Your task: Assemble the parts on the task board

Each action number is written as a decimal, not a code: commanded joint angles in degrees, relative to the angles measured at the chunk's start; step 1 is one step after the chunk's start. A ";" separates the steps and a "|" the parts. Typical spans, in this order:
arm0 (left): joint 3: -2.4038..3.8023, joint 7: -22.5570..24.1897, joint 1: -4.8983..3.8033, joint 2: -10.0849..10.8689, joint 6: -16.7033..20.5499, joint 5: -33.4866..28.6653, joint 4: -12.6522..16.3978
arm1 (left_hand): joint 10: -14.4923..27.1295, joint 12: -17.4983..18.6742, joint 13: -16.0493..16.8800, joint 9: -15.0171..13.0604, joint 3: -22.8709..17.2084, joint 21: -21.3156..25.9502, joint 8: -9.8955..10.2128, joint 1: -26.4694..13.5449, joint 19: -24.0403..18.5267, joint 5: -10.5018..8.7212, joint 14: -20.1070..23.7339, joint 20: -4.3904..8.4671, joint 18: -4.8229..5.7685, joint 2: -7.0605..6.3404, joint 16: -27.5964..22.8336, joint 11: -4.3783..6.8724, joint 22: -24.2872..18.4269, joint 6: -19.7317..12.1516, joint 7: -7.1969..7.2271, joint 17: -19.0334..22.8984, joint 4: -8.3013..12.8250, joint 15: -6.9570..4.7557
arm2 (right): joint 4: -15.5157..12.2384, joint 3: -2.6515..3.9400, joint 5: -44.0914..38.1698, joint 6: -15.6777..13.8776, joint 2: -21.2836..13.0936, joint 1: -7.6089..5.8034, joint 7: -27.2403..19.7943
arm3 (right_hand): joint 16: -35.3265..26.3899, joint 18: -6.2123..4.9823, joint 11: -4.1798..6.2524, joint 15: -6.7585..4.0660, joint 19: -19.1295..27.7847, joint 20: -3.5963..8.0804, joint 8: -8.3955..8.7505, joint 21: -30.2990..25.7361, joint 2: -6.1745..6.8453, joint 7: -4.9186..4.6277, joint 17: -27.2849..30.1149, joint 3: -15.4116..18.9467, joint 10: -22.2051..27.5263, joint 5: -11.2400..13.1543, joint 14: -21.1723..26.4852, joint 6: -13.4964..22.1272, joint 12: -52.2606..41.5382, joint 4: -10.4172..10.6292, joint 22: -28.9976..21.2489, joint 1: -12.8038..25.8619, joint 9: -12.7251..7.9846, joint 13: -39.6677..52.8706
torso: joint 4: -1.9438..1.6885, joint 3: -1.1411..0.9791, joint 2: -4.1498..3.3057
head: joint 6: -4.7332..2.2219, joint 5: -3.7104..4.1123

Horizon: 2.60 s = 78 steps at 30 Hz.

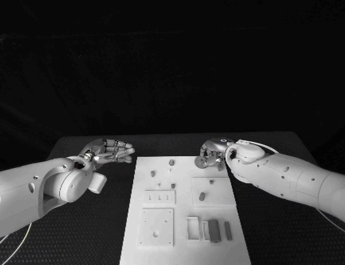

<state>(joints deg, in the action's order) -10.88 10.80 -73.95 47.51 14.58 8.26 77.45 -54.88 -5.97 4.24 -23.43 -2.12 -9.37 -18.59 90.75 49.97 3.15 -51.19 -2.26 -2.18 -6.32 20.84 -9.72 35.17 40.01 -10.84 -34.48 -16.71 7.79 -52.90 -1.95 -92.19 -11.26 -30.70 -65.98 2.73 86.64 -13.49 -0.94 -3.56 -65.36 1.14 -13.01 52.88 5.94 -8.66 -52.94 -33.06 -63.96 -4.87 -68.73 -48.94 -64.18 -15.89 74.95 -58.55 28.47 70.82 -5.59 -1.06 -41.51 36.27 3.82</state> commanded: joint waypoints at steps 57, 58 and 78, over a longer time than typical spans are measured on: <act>0.06 0.61 -0.05 0.19 -0.53 -0.19 0.30 | -0.05 0.37 -0.04 0.07 0.08 0.40 0.37 -0.69 0.48 -0.28 -0.47 0.07 -0.07 0.17 -0.51 -0.08 -0.02 -0.33 -0.53 -0.29 0.05 0.14 | -6.16 -0.84 -9.41 -9.18 -1.66 0.82 3.92 | 1.07 -1.51 0.41 -1.91 -0.51 0.86 -3.47 0.94 -3.32 1.76 0.21 -0.26 1.15 -0.34 -1.45 -6.06 -2.41 -0.74 0.89 -1.99 1.69 -4.45 | 0.14 0.05 0.17 | 0.03 -0.11; 0.06 0.63 -0.05 0.19 -0.50 -0.19 0.26 | -0.05 0.37 -0.04 0.07 0.08 0.40 0.37 -0.69 0.49 -0.28 -0.47 0.07 -0.08 0.17 -0.51 -0.08 -0.02 -0.33 -0.53 -0.29 0.05 0.13 | -6.93 -0.70 -10.03 -10.11 -1.90 0.58 4.18 | 1.03 -1.51 0.45 -1.95 -0.58 0.91 -3.50 0.94 -3.24 1.80 0.27 -0.27 1.05 -0.33 -1.54 -6.14 -2.39 -0.76 0.88 -2.09 1.74 -4.57 | 0.16 0.02 0.17 | -0.07 -0.11; 0.06 0.74 -0.05 0.08 -0.42 -0.19 0.13 | -0.07 0.42 -0.04 0.07 0.10 0.43 0.37 -0.71 0.51 -0.28 -0.51 0.07 -0.07 0.17 -0.59 -0.08 0.00 -0.33 -0.52 -0.39 0.04 0.13 | -16.19 -0.17 -16.49 -11.98 -0.20 0.01 7.05 | 0.68 -1.51 0.63 -2.17 -1.23 1.19 -3.38 0.79 -2.08 1.95 0.51 -0.16 0.27 -0.32 -2.39 -6.19 -2.18 -0.66 0.69 -2.26 1.91 -5.54 | 0.19 -0.05 0.11 | -0.75 -0.56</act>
<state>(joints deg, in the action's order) -10.88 10.83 -73.95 47.71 14.48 8.26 77.44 -54.88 -5.74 4.24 -23.43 -2.12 -9.14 -18.59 90.53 49.97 3.15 -51.38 -2.26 -2.16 -6.10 20.63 -9.72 35.17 40.02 -10.84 -34.77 -16.71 7.99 -69.02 -2.03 -106.03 -22.73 -31.16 -66.11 9.04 87.53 -12.38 -0.40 -4.75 -66.27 2.23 -16.35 53.59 3.35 -6.51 -52.51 -33.44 -63.31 -5.10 -69.90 -50.87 -66.36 -16.77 74.95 -60.97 29.10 65.35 -5.39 -1.11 -41.34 35.56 3.42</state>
